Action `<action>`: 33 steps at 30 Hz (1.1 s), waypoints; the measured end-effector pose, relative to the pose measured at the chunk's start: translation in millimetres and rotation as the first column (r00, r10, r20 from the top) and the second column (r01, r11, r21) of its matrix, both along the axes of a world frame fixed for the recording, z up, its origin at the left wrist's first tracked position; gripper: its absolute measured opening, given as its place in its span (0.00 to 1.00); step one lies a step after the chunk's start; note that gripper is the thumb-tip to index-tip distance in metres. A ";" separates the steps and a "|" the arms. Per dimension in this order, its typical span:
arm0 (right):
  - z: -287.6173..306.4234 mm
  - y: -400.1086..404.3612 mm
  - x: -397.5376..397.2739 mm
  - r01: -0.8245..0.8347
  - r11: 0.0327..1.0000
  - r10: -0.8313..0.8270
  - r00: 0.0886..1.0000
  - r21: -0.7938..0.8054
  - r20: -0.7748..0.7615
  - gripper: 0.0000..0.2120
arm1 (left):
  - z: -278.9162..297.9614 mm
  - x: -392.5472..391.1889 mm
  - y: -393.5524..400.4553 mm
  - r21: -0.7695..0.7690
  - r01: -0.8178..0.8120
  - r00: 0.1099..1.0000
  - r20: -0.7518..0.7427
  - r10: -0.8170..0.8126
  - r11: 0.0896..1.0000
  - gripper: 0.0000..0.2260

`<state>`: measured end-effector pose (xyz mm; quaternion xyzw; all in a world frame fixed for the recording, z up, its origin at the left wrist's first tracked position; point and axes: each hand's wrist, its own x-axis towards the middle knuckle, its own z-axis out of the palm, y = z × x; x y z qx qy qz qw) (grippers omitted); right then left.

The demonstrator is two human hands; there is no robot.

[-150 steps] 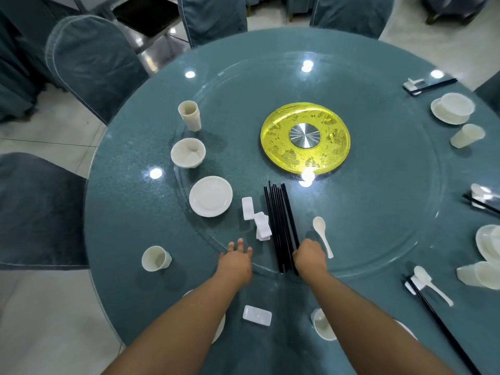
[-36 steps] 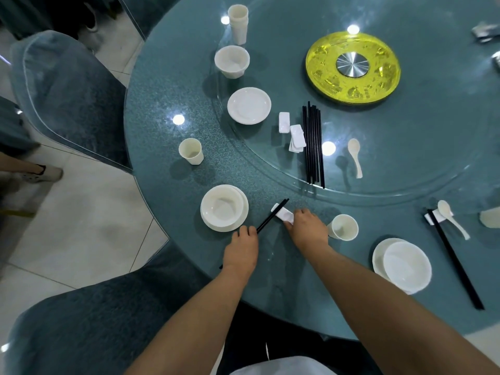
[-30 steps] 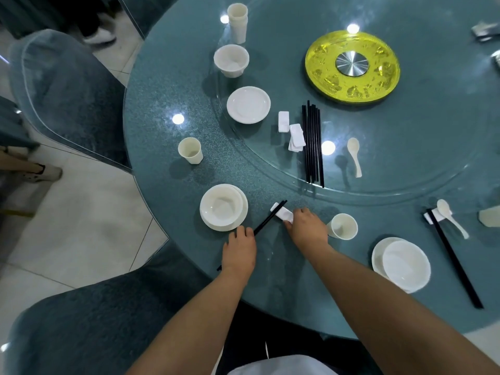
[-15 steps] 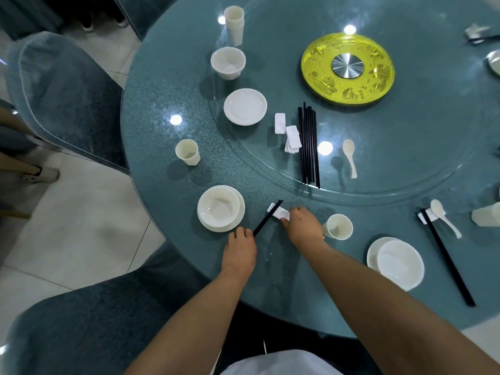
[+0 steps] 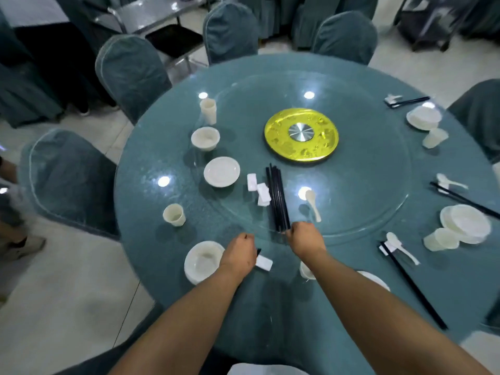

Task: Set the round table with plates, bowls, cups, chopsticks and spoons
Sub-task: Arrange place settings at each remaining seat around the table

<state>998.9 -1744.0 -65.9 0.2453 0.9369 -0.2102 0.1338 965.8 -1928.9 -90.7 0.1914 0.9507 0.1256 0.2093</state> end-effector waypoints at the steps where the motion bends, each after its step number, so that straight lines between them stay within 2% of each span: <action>1: 3.1 7.0 1.6 0.025 1.000 -0.025 1.000 0.004 0.006 0.13 | 5.7 -5.7 5.7 0.009 0.006 1.000 0.005 -0.006 1.000 0.10; 7: 23.3 58.0 3.2 0.151 0.988 -0.153 0.986 0.039 0.058 0.15 | 28.6 -32.6 53.3 0.025 0.118 0.993 -0.004 -0.118 0.993 0.09; 14: 15.3 95.2 2.0 0.223 0.974 -0.227 0.965 0.040 0.133 0.13 | 23.3 -58.6 100.1 0.066 0.220 0.974 0.039 -0.223 0.973 0.08; 23: -15.4 119.9 -36.2 0.278 0.960 -0.276 0.939 0.019 0.207 0.12 | -3.4 -96.3 135.2 0.119 0.243 0.965 0.068 -0.252 0.963 0.10; 27: -34.1 122.9 -52.2 0.303 0.953 -0.294 0.926 0.001 0.236 0.13 | -19.8 -106.5 137.2 0.147 0.204 0.974 0.065 -0.216 0.968 0.09; 33: -52.1 128.6 -72.2 0.282 0.959 -0.277 0.927 0.016 0.254 0.14 | -37.4 -121.6 142.8 0.188 0.199 0.975 0.060 -0.213 0.962 0.09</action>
